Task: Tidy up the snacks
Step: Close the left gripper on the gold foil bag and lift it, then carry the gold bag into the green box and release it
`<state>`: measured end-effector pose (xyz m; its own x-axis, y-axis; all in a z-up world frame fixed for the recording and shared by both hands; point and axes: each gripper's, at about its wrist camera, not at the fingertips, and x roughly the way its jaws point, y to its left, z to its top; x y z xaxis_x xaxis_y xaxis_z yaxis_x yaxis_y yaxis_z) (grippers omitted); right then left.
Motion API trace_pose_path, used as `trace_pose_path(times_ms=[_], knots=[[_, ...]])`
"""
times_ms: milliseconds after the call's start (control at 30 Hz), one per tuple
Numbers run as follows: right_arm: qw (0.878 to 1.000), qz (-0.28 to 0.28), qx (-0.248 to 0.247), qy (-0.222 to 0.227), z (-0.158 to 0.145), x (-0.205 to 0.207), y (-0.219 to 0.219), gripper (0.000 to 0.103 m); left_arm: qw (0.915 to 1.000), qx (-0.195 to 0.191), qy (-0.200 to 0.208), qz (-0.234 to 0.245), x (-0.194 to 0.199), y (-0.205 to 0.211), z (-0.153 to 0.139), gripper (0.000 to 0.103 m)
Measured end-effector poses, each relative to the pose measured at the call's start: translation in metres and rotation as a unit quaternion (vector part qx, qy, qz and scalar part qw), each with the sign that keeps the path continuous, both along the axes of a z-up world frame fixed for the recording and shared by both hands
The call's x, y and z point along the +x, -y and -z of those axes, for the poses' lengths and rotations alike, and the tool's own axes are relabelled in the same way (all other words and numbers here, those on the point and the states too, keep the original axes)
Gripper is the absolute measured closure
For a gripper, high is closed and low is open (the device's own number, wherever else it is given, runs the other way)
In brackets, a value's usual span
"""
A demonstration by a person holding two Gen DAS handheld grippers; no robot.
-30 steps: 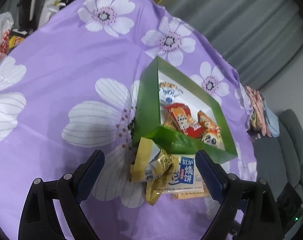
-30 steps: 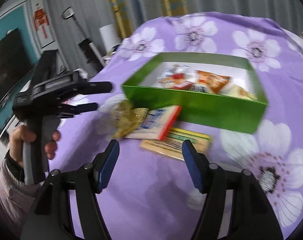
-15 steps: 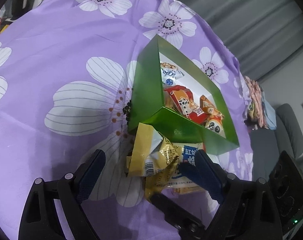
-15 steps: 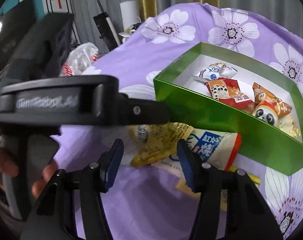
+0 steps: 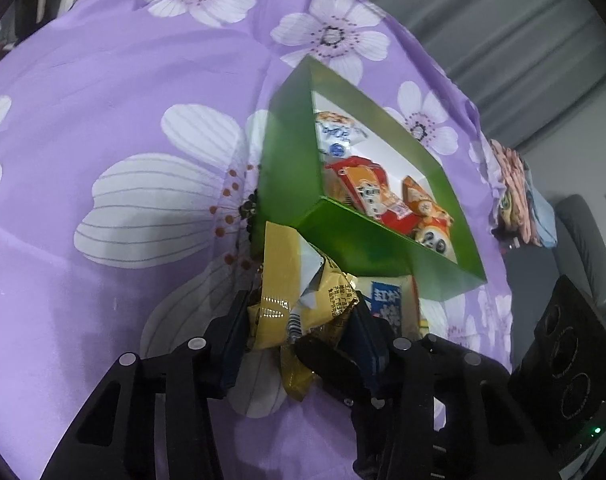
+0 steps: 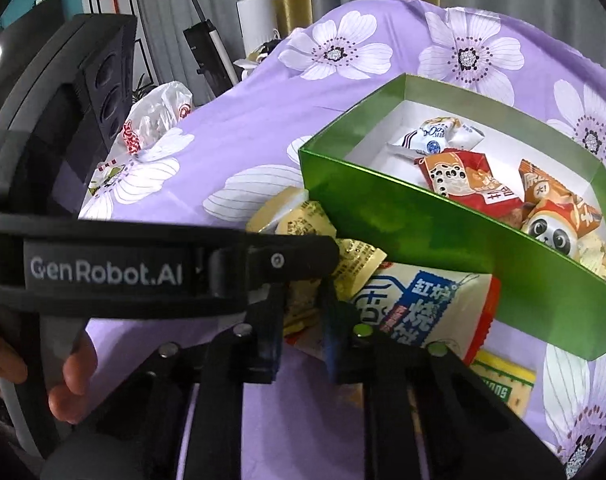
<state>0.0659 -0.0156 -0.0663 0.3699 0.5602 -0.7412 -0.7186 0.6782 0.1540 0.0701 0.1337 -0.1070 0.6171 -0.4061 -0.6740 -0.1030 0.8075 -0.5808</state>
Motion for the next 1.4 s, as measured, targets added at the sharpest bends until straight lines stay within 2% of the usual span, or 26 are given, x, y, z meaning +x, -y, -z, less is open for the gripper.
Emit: trace_pose_path(times_ms=[67,200,467,633,967,1167,1400], knots=[[1.0,-0.001,0.016,0.001,-0.005,-0.003,0.003,0.089,0.9998,0.014,0.011,0.005,-0.005,0.002,-0.008,0.056],[0.999,-0.001,0.036,0.017,-0.018,-0.017,0.011,0.089,0.9993,0.014,0.03,0.016,-0.02,0.003,-0.02,0.056],[0.997,0.022,0.052,0.055,-0.038,-0.04,0.04,0.089,0.9958,0.022,0.073,0.052,-0.039,0.024,-0.044,0.056],[0.995,0.045,0.053,0.078,-0.05,-0.04,0.061,0.089,0.9916,0.028,0.101,0.075,-0.038,0.048,-0.057,0.056],[0.991,0.067,0.049,0.104,-0.071,-0.014,0.081,0.089,0.989,0.011,0.117,0.09,-0.008,0.064,-0.079,0.056],[0.989,0.081,0.051,0.116,-0.087,0.023,0.082,0.089,0.9862,0.018,0.131,0.099,0.029,0.068,-0.099,0.056],[0.991,0.08,0.039,0.099,-0.09,0.067,0.076,0.089,0.9866,0.0,0.125,0.105,0.078,0.064,-0.103,0.056]])
